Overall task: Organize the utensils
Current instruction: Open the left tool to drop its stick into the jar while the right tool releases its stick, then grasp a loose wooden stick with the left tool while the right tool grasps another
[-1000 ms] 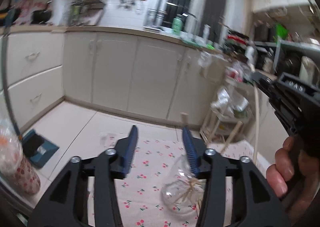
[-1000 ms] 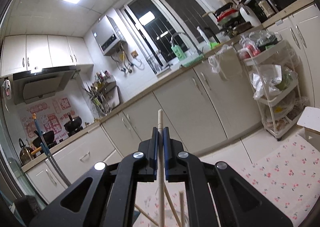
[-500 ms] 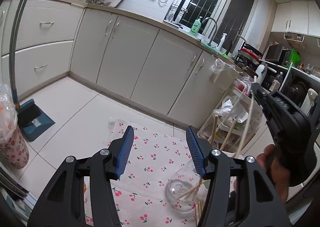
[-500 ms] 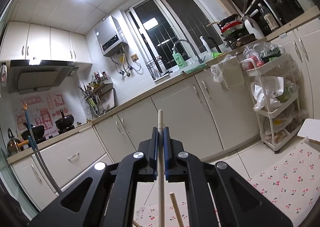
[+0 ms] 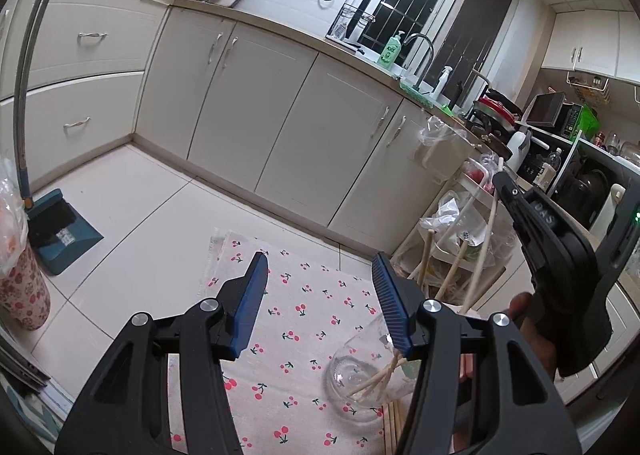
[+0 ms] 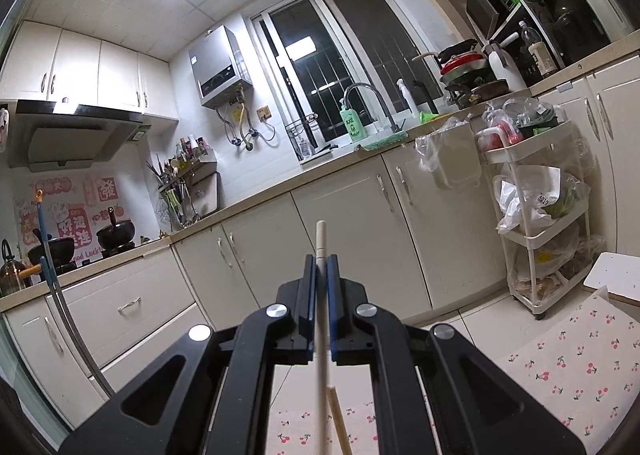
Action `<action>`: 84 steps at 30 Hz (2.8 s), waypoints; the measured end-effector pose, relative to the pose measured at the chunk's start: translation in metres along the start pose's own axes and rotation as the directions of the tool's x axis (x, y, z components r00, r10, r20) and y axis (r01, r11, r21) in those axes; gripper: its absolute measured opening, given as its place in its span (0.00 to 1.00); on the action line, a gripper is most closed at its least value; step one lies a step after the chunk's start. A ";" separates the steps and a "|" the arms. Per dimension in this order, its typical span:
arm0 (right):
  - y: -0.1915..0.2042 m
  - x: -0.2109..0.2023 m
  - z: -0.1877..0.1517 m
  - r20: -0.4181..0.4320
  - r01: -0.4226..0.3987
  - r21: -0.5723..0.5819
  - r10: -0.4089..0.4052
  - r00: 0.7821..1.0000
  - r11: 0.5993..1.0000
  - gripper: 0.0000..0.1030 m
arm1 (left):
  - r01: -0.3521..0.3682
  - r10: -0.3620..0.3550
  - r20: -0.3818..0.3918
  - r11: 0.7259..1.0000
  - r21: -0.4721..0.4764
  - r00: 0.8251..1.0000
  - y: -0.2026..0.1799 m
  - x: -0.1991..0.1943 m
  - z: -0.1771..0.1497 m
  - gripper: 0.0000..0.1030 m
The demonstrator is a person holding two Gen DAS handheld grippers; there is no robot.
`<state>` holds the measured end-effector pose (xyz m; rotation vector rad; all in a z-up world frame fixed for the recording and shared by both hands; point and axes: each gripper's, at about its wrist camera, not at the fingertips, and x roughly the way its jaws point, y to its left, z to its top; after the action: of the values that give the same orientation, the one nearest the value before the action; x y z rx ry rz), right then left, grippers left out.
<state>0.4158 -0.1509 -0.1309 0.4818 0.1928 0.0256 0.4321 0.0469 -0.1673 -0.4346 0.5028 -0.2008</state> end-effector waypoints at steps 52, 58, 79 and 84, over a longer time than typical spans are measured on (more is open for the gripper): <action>-0.090 -0.073 -0.126 -0.720 0.052 -0.256 -0.226 0.656 0.965 0.25 | -0.028 0.096 -0.423 0.986 0.164 0.901 -0.056 -0.010 -0.125 0.59; -0.088 -0.077 -0.129 -0.715 0.013 -0.400 -0.320 0.621 0.917 0.14 | -0.012 0.098 -0.444 0.981 0.193 0.891 -0.067 -0.003 -0.131 0.59; -0.146 -0.108 -0.105 -0.782 0.010 -0.261 -0.217 0.584 0.965 0.09 | -0.094 0.297 -0.462 0.906 0.413 0.835 -0.097 0.047 -0.151 0.59; -0.140 -0.114 -0.107 -0.794 -0.020 -0.255 -0.197 0.575 0.967 0.08 | -0.069 0.313 -0.458 0.878 0.474 0.832 -0.108 0.045 -0.157 0.28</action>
<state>0.2808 -0.2341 -0.2687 0.1788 1.1370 0.1755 0.3830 -0.1176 -0.2611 0.1370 1.0127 -0.2269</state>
